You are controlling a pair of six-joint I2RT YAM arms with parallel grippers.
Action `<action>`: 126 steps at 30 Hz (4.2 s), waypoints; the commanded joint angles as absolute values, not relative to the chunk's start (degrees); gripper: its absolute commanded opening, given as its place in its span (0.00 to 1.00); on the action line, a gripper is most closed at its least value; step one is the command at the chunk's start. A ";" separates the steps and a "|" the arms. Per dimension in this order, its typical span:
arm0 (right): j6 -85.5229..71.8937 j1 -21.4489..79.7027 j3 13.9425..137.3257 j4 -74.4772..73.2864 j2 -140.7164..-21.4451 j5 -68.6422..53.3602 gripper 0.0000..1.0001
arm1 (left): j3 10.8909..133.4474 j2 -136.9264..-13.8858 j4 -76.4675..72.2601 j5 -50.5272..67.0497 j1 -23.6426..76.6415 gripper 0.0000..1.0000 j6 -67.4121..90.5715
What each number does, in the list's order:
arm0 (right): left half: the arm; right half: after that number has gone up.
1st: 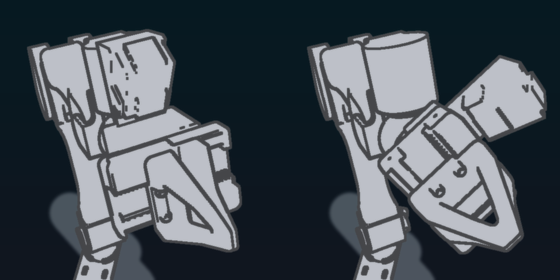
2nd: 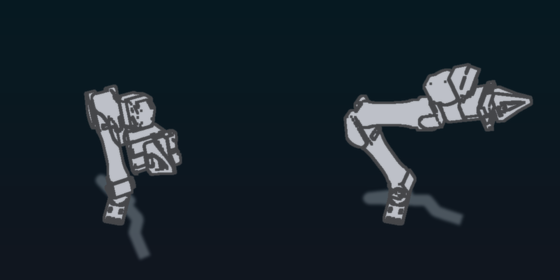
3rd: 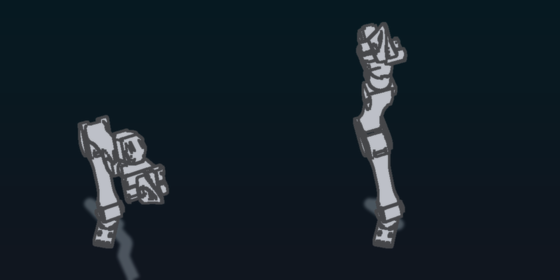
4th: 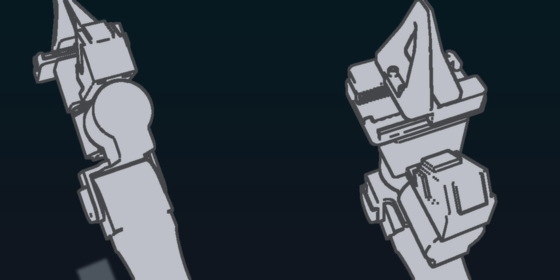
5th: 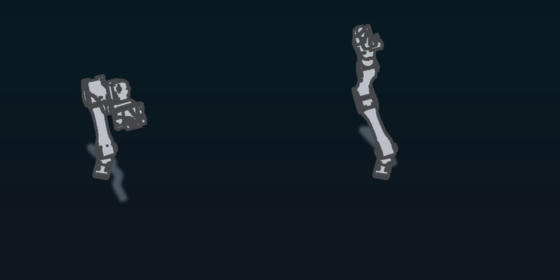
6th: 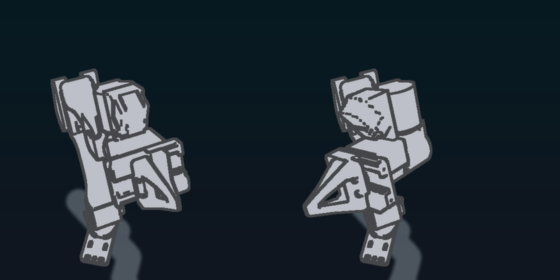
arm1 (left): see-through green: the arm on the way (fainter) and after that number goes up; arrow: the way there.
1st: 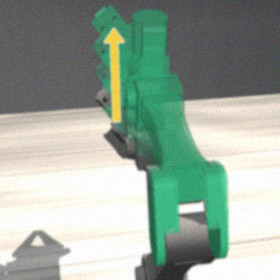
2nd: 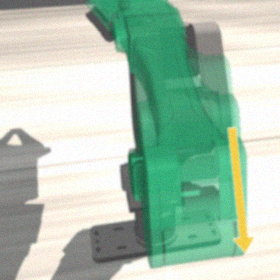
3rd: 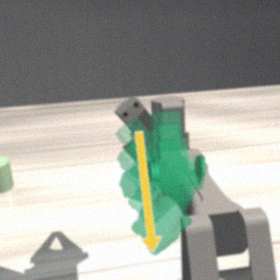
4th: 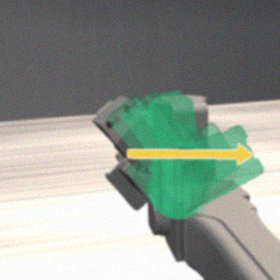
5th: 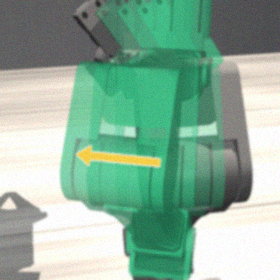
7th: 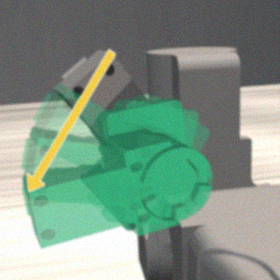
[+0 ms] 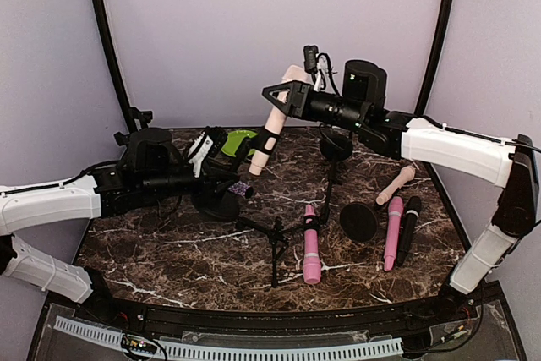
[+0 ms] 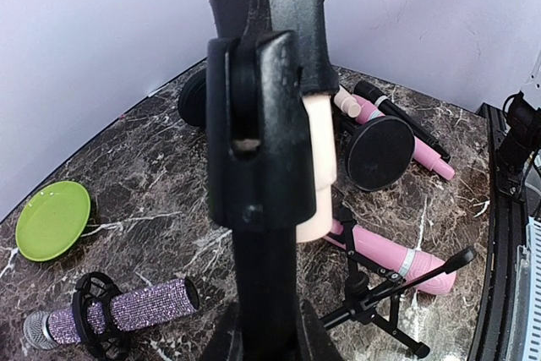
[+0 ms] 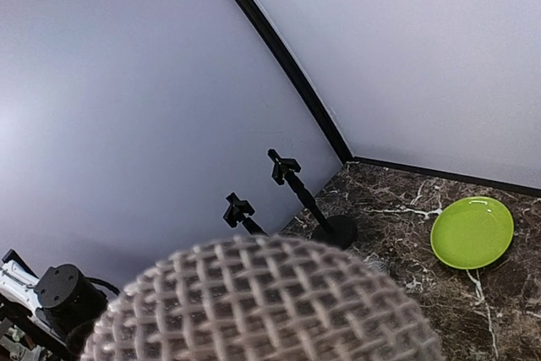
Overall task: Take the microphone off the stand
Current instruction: Remove the microphone from the microphone stand.
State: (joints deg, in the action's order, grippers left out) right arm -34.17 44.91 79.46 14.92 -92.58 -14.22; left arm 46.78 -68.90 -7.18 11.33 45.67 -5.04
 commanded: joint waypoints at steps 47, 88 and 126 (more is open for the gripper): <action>-34.45 39.22 78.05 17.50 -87.01 -11.39 0.00 | 48.25 -67.47 -8.88 12.88 46.05 0.00 -9.23; -33.68 38.32 73.83 24.99 -82.97 -15.64 0.00 | 48.25 -68.30 -8.94 12.98 46.05 0.00 -9.25; -34.66 34.71 74.25 25.07 -80.74 -18.57 0.00 | 48.24 -68.68 -8.84 12.60 46.05 0.00 -9.54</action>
